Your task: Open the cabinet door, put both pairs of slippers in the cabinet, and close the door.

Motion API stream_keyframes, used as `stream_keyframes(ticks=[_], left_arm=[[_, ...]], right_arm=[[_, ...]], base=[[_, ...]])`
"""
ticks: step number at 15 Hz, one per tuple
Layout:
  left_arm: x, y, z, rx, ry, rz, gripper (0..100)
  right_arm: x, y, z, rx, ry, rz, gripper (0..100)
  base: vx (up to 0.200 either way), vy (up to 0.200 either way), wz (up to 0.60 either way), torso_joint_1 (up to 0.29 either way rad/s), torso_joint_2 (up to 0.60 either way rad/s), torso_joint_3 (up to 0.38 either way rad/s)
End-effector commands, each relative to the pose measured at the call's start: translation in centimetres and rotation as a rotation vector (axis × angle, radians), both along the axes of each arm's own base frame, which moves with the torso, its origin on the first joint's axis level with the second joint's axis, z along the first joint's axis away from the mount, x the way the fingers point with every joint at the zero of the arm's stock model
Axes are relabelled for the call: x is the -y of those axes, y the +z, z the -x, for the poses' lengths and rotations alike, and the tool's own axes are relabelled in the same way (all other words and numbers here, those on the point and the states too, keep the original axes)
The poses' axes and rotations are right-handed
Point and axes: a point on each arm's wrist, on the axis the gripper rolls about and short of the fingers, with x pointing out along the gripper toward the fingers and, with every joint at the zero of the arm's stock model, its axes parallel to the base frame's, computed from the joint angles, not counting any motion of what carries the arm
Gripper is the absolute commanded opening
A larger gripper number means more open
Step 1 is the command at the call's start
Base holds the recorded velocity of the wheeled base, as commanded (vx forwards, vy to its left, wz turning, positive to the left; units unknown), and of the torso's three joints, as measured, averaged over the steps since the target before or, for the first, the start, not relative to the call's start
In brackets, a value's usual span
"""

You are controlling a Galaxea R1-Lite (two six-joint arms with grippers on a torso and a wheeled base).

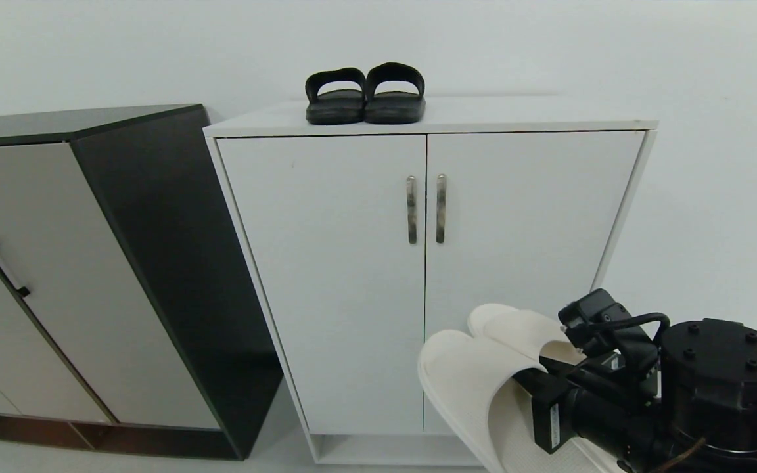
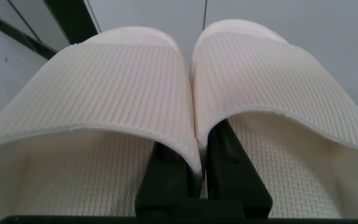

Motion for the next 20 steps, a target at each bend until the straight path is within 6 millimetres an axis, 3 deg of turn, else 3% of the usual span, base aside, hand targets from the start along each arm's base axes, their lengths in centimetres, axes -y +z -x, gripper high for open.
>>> stream_keyframes(ticks=[1,3,6,8,11,12,14,20], left_arm=[[0.3,3.4,-3.4,-0.104,-0.144,0.006,100],[0.6,5.7,-6.0,-0.154,-0.282,0.013,100],[1.5,7.7,-9.4,-0.183,-0.427,0.020,100],[3.4,8.1,-12.3,-0.166,-0.542,0.001,100],[6.5,8.8,-16.0,-0.118,-0.565,-0.018,100],[6.7,8.8,-16.4,-0.112,-0.573,-0.018,100],[9.3,9.7,-19.4,-0.093,-0.639,-0.018,100],[13.5,11.7,-23.7,-0.052,-0.756,-0.014,100]], right_arm=[[0.1,-0.2,0.1,-0.005,0.001,0.010,0],[0.1,-0.2,0.1,0.001,0.006,0.015,0],[-0.1,-0.1,0.1,0.005,0.014,0.012,0],[-0.3,0.3,0.1,0.014,0.018,-0.001,0],[-0.9,0.5,0.1,0.020,0.033,-0.010,0],[-0.9,0.5,0.1,0.019,0.034,-0.009,0],[-0.9,0.5,0.3,0.020,0.037,-0.005,0],[-1.1,0.2,0.5,0.012,0.053,0.007,0]], base=[[0.000,0.000,0.00,0.000,0.00,0.000],[0.000,0.000,0.00,-0.031,0.12,0.067],[0.000,0.000,0.00,-0.001,0.10,0.048],[0.000,0.000,0.00,0.000,0.00,0.000],[0.000,0.000,0.00,0.000,0.00,0.000],[0.000,0.000,0.00,0.000,0.00,0.000],[0.000,0.000,0.00,0.000,0.00,0.000],[0.000,0.000,0.00,0.000,0.00,0.000]])
